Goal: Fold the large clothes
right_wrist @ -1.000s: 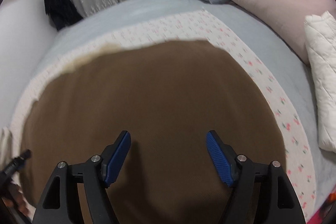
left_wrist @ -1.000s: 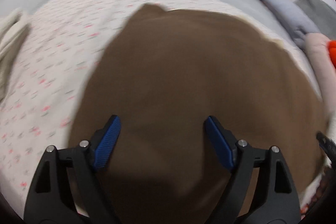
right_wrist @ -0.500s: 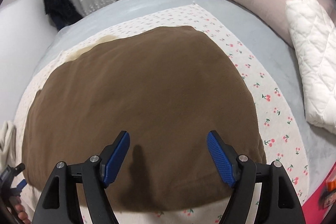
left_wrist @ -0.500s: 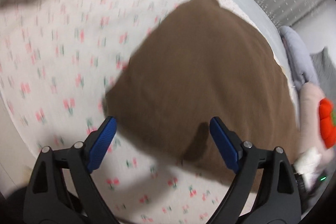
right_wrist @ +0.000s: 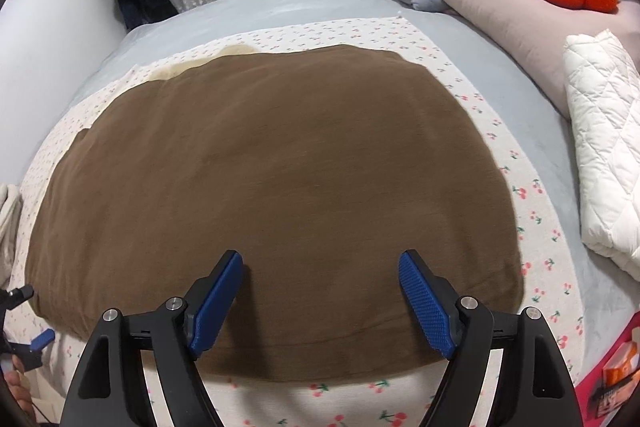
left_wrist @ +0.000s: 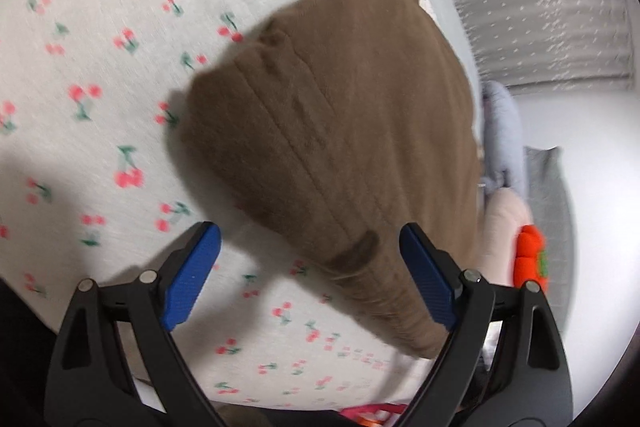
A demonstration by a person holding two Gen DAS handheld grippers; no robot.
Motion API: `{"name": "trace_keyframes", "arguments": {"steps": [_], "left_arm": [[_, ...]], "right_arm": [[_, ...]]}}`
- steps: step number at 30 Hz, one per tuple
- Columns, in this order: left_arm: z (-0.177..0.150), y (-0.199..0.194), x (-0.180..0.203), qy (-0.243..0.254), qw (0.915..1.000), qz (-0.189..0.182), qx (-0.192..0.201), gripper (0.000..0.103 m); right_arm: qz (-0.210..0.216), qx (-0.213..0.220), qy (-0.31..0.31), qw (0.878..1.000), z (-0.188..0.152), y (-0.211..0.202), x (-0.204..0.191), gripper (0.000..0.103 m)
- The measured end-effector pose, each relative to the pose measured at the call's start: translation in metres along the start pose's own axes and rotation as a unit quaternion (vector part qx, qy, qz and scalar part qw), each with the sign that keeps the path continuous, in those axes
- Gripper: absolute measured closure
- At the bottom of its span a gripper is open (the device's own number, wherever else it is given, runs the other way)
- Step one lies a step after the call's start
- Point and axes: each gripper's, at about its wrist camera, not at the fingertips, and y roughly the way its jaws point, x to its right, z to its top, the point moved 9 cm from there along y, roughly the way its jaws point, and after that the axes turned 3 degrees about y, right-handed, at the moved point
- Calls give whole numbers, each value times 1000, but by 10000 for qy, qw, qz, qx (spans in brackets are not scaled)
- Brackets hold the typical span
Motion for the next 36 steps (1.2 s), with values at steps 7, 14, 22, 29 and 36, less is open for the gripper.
{"name": "trace_keyframes", "arguments": {"steps": [7,14,22,29,36], "left_arm": [[7,7,5,-266,9984,-423,249,13],[27,10,6,-467,9933,-605,863,13],[47,16,11,-525,9857,-352,1565,31],[53,4,32,75,9799,109,1990,70],[34,-34,120,1636,9432,-150,2888,77]], "right_arm": [[168,37,-243,9996,0,2,-27,21],[278,-86,-367,9989,-6,10,-54,21],[643,147,-468,9967,-7,7,-90,20],[1231,42,-511,9911,-16,13,-118,25],[1637,-498,-621,9833,-28,39,-129,31]]}}
